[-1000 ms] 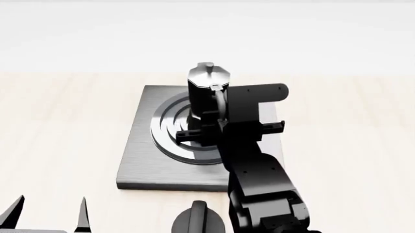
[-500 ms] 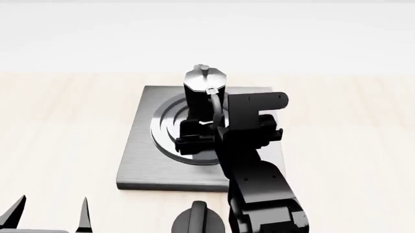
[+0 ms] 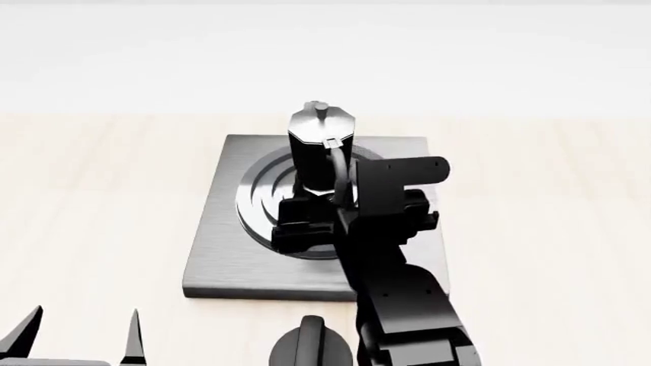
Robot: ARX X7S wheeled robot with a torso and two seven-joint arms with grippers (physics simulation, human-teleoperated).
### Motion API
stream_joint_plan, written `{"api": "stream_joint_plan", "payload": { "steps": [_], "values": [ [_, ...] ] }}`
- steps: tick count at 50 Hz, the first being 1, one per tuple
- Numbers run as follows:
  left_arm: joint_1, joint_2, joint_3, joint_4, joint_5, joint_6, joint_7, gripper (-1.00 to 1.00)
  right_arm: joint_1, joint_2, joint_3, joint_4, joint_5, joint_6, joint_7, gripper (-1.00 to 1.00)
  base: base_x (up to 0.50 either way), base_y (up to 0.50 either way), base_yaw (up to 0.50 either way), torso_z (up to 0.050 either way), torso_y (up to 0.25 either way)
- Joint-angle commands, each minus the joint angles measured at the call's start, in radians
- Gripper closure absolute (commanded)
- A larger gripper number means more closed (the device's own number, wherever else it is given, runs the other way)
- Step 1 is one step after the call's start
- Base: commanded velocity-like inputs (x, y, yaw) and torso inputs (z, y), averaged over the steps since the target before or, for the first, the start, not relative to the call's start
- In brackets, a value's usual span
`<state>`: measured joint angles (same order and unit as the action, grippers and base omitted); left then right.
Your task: Put the moka pot on the stove.
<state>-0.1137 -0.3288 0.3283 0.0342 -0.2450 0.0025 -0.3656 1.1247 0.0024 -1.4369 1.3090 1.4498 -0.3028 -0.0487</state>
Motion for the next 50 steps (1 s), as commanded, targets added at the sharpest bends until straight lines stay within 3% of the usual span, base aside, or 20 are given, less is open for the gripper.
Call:
{"api": "stream_joint_plan", "payload": {
  "steps": [1, 8, 18, 35, 50],
  "values": [
    [0.004, -0.003, 0.0, 0.011, -0.006, -0.001, 0.004, -1.0, -0.009, -0.002, 0.131, 0.0, -0.158, -0.013, 0.01, -1.0, 0.0, 0.0, 0.0, 0.0, 0.0],
    [0.003, -0.005, 0.001, 0.017, -0.007, -0.004, 0.003, -1.0, -0.025, -0.002, 0.311, 0.0, -0.32, -0.001, -0.006, -1.0, 0.0, 0.0, 0.0, 0.0, 0.0],
    [0.003, -0.008, 0.002, 0.022, -0.01, -0.007, 0.0, -1.0, -0.036, -0.002, 0.364, 0.0, -0.364, -0.023, -0.012, -1.0, 0.0, 0.0, 0.0, 0.0, 0.0],
    [-0.002, -0.009, 0.007, 0.016, -0.01, -0.004, -0.001, -1.0, -0.045, -0.002, 0.416, -0.001, -0.432, -0.097, -0.01, -1.0, 0.0, 0.0, 0.0, 0.0, 0.0],
    [-0.001, -0.013, 0.009, 0.022, -0.013, -0.005, -0.005, -1.0, -0.043, -0.002, 0.28, -0.003, -0.301, -0.177, -0.028, -1.0, 0.0, 0.0, 0.0, 0.0, 0.0]
  ]
}}
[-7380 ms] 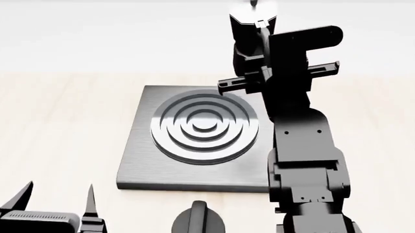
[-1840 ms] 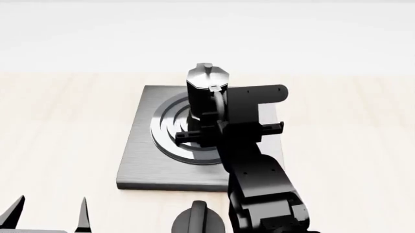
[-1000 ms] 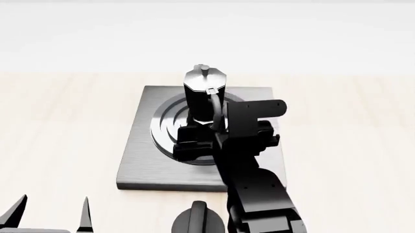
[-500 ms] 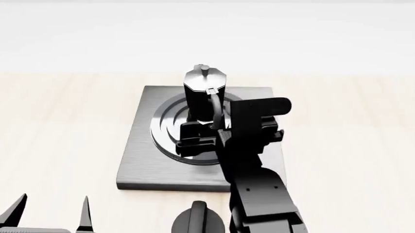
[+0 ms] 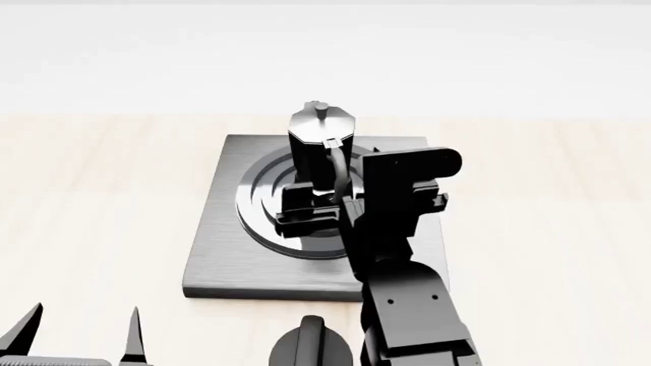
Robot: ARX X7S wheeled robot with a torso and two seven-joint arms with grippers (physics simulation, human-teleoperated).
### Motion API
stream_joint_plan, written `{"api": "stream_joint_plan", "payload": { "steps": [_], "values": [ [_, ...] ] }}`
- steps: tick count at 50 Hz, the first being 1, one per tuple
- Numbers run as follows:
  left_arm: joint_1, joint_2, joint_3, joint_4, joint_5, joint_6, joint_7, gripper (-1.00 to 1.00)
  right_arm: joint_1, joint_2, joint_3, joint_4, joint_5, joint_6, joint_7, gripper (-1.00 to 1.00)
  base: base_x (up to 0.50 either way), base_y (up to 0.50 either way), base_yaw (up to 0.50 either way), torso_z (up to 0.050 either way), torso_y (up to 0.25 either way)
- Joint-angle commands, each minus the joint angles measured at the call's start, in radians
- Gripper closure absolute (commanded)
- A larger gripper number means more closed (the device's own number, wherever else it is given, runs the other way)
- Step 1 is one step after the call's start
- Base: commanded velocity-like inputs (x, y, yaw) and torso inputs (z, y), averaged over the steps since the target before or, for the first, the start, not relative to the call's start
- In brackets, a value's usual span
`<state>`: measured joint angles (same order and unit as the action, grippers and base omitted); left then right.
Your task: Put the moka pot on the stove.
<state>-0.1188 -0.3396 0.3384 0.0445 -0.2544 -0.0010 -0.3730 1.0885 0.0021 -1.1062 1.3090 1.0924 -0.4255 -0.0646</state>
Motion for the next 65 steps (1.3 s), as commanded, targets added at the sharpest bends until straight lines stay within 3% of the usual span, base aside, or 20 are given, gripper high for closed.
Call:
{"api": "stream_joint_plan", "payload": {
  "steps": [1, 10, 16, 40, 53, 65],
  "values": [
    [0.004, -0.002, 0.0, 0.011, -0.003, -0.002, 0.003, -1.0, -0.006, -0.002, -0.055, -0.004, 0.064, -0.059, -0.014, -1.0, 0.0, 0.0, 0.0, 0.0, 0.0],
    [0.002, -0.003, 0.002, 0.008, -0.003, -0.001, 0.001, -1.0, -0.02, 0.012, -0.059, -0.027, 0.065, -0.103, -0.006, -1.0, 0.0, 0.0, 0.0, 0.0, 0.0],
    [-0.002, -0.003, 0.004, 0.006, -0.004, -0.001, 0.001, -1.0, -0.069, 0.152, -0.103, -0.325, 0.019, -0.085, 0.17, -1.0, 0.0, 0.0, 0.0, 0.0, 0.0],
    [-0.008, -0.01, 0.003, 0.019, -0.012, -0.007, -0.005, -1.0, -0.135, 0.402, -0.174, -0.829, -0.123, -0.073, 0.492, -1.0, 0.0, 0.0, 0.0, 0.0, 0.0],
    [-0.007, -0.011, 0.008, 0.019, -0.014, -0.006, -0.005, -1.0, -0.149, 0.517, -0.186, -1.04, -0.193, -0.061, 0.632, -1.0, 0.0, 0.0, 0.0, 0.0, 0.0],
    [-0.008, -0.013, 0.01, 0.02, -0.015, -0.005, -0.007, -1.0, -0.179, 0.525, -0.186, -1.045, -0.223, -0.086, 0.646, -1.0, 0.0, 0.0, 0.0, 0.0, 0.0]
  ]
}}
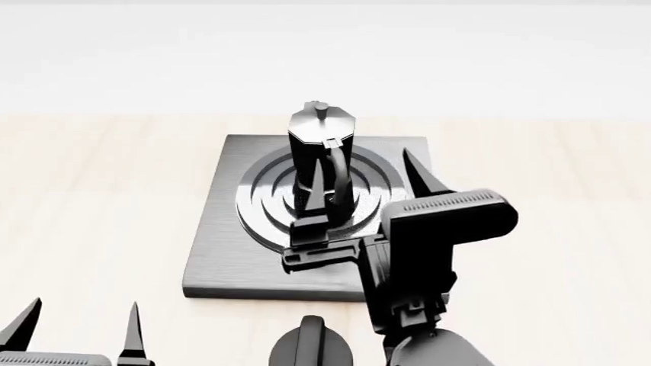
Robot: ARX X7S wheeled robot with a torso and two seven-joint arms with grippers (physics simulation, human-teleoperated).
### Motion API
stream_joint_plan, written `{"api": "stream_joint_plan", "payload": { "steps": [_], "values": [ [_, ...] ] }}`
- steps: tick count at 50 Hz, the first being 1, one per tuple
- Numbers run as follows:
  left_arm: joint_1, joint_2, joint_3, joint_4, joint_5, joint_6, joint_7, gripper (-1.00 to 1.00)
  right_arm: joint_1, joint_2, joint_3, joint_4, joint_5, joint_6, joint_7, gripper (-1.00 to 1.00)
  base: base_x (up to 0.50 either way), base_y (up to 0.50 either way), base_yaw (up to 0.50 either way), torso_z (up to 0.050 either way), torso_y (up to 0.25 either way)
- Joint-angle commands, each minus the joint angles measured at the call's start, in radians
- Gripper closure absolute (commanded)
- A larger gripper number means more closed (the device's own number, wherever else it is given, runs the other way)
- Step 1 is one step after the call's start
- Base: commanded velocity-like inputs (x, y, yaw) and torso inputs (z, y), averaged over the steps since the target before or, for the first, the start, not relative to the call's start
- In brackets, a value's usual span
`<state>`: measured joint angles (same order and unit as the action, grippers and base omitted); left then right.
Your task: Put the moka pot on the stove.
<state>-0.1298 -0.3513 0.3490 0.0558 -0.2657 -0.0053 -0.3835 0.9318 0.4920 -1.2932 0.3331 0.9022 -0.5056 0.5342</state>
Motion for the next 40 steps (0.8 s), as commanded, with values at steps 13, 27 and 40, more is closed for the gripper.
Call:
{"api": "stream_joint_plan", "payload": {
  "steps": [13, 27, 40],
  "values": [
    [0.004, -0.004, 0.001, 0.011, -0.006, 0.0, 0.002, -1.0, -0.031, 0.052, -0.001, -0.114, -0.052, -0.001, 0.073, -1.0, 0.0, 0.0, 0.0, 0.0, 0.0],
    [0.003, -0.005, 0.004, 0.008, -0.007, 0.002, 0.0, -1.0, -0.044, 0.091, -0.024, -0.235, -0.12, 0.009, 0.122, -1.0, 0.0, 0.0, 0.0, 0.0, 0.0],
    [0.0, -0.005, 0.007, 0.005, -0.008, 0.003, -0.001, -1.0, -0.06, 0.12, -0.025, -0.304, -0.157, 0.007, 0.159, -1.0, 0.0, 0.0, 0.0, 0.0, 0.0]
  ]
}}
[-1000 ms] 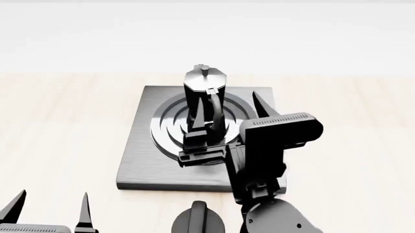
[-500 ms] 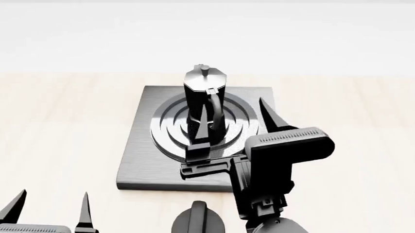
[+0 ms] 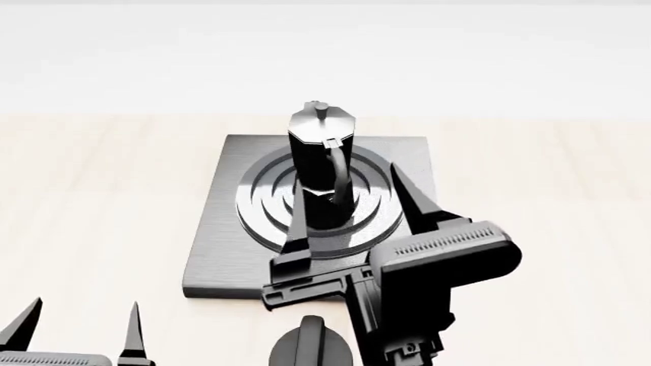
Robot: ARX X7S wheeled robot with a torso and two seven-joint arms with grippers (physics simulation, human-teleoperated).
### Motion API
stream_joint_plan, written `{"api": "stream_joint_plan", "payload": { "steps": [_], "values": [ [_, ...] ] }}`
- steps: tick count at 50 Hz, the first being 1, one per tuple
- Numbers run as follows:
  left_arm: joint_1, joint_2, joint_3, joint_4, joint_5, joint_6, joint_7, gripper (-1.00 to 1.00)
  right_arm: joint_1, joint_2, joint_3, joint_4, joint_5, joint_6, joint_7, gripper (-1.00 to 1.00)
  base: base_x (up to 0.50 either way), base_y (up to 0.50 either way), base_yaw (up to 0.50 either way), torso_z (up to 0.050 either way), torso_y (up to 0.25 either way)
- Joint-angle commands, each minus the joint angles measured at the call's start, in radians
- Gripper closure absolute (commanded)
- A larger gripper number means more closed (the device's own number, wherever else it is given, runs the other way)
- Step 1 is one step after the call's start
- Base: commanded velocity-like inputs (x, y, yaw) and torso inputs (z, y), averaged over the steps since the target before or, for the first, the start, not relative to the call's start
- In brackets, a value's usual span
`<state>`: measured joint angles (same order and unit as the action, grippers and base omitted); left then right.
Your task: Put the moka pot on the stove.
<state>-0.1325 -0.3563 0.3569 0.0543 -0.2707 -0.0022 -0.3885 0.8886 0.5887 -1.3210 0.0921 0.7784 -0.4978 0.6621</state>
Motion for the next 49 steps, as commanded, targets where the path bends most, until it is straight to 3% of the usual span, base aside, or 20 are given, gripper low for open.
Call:
{"api": "stream_joint_plan", "payload": {
  "steps": [1, 49],
  "values": [
    [0.001, -0.001, 0.0, 0.006, -0.004, 0.0, 0.004, -1.0, -0.018, 0.029, 0.004, -0.073, -0.039, 0.0, 0.041, -1.0, 0.0, 0.0, 0.0, 0.0, 0.0],
    [-0.021, -0.001, 0.011, -0.011, -0.011, -0.004, 0.004, -1.0, -0.077, 0.185, -0.009, -0.45, -0.279, 0.118, 0.294, -1.0, 0.0, 0.0, 0.0, 0.0, 0.0]
  ]
}}
